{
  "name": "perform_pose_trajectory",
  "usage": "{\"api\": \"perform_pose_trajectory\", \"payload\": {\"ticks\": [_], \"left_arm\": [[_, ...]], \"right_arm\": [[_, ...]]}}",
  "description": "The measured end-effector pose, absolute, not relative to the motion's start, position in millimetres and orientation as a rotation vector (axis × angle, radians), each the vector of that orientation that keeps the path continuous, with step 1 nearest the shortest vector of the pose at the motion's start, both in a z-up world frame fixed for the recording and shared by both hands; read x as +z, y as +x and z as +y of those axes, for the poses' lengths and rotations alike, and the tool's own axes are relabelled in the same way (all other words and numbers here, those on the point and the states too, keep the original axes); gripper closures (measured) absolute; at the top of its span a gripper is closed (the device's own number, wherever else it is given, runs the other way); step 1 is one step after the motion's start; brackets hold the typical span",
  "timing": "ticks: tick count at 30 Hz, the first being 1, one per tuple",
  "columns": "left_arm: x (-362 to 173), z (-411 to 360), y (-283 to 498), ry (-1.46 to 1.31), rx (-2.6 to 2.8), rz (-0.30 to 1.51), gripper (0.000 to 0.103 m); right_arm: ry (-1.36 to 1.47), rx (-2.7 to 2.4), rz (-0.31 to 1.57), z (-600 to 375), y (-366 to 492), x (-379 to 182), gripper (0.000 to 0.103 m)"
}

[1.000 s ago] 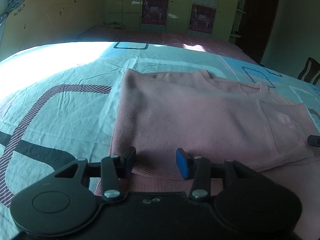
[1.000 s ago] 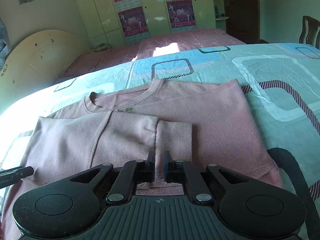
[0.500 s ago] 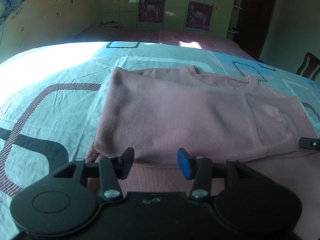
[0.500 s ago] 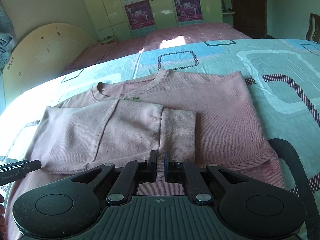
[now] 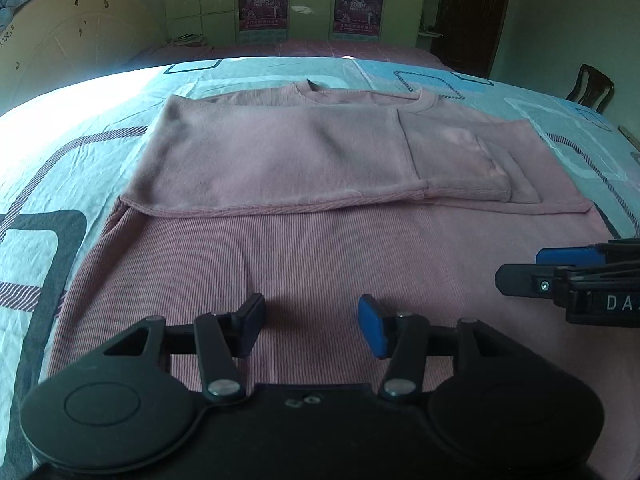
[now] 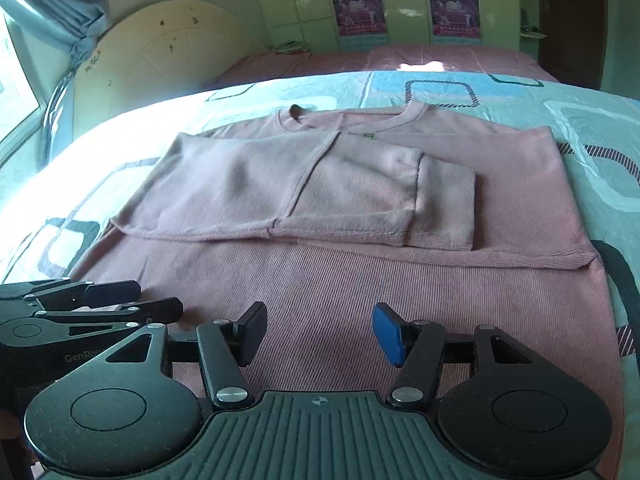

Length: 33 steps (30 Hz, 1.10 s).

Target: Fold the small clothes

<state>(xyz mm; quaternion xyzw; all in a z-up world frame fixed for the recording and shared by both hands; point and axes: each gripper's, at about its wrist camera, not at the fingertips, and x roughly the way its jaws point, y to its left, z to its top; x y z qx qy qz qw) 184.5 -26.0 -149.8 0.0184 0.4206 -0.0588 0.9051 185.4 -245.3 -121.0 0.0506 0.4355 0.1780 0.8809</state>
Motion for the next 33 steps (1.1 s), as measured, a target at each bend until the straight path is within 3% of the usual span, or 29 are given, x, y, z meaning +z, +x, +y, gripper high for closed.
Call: {"api": "perform_pose_trajectory", "payload": {"ticks": [8,14,21,33], "left_arm": [[-148,7,149,0.099,-0.052,0.866,0.047],[-134,7,115,0.055,-0.107,0.857,0.050],[-146,-5,77,0.091,-0.183,0.850,0.048],[-136,31,48,0.051,-0.178,0.841,0.048]], "right_arm": [[-0.052,0.233,0.906,-279,142,-136,0.045],[0.068,0.240,0.881,-277,108,-116,0.045],[0.018,0.246,0.915,-238,75,-121,0.045],[0.080,0.031,0.912,-283,21,-116,0.045]]}}
